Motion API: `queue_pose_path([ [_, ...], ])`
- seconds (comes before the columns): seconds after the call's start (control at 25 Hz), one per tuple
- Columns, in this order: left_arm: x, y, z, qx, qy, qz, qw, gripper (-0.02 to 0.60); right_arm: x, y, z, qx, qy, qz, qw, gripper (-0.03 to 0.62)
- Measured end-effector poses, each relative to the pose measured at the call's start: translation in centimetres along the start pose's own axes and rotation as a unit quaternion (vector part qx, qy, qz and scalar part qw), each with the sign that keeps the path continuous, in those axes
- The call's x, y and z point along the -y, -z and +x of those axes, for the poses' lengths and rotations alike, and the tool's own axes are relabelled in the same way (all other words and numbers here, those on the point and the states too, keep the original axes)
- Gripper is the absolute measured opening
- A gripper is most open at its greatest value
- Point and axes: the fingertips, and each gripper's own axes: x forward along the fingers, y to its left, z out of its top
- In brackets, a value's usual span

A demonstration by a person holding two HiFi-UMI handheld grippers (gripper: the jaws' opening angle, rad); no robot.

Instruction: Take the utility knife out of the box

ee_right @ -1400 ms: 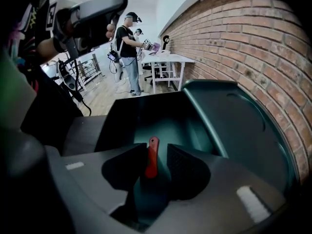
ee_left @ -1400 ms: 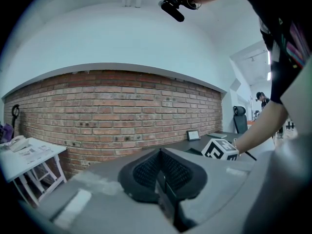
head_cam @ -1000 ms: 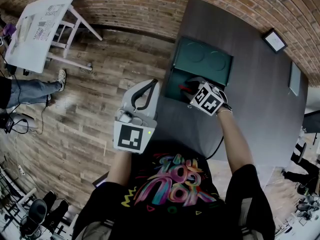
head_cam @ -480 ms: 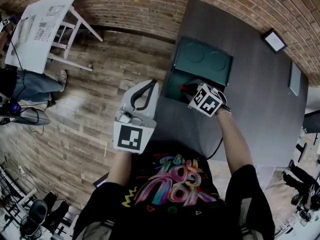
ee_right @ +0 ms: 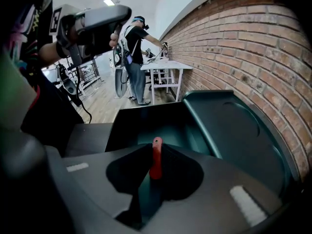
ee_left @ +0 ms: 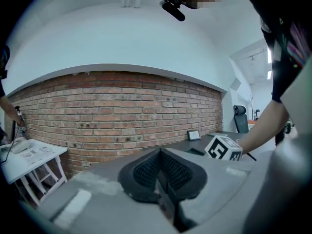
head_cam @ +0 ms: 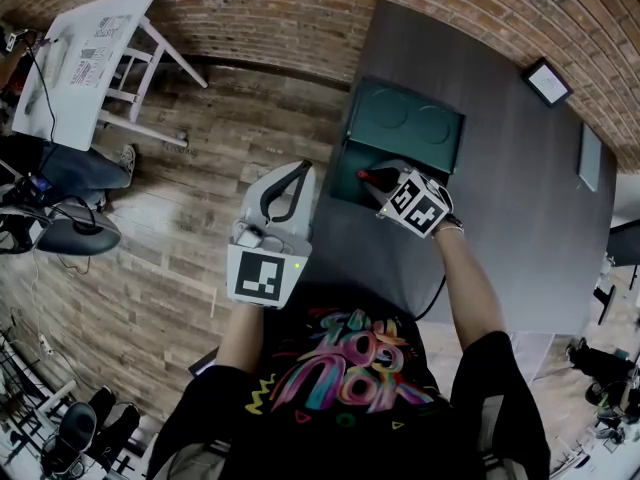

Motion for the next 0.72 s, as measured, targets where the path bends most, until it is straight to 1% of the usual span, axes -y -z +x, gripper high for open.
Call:
queue_pose_path([
  [0.44, 0.7, -1.3, -0.3, 0.014, 0.009, 0.008, 0.9998, 0.0, 0.0, -2.3, -3.5, 0.055, 0.029, 0.005, 0.998, 0.055],
  [0.56, 0.9, -1.6, -0.4, 0.017, 0.014, 0.011, 0.9997, 0.0, 0.2, -3.3, -5.0, 0.08, 0.046, 0.009, 0.996, 0.055],
  [0.72, 1.3, -2.5, -0.5, 0.025, 0.022, 0.021, 0.9992, 0.0, 0.5, -4.9, -7.6, 0.122, 0.074, 0.018, 0.99, 0.055],
])
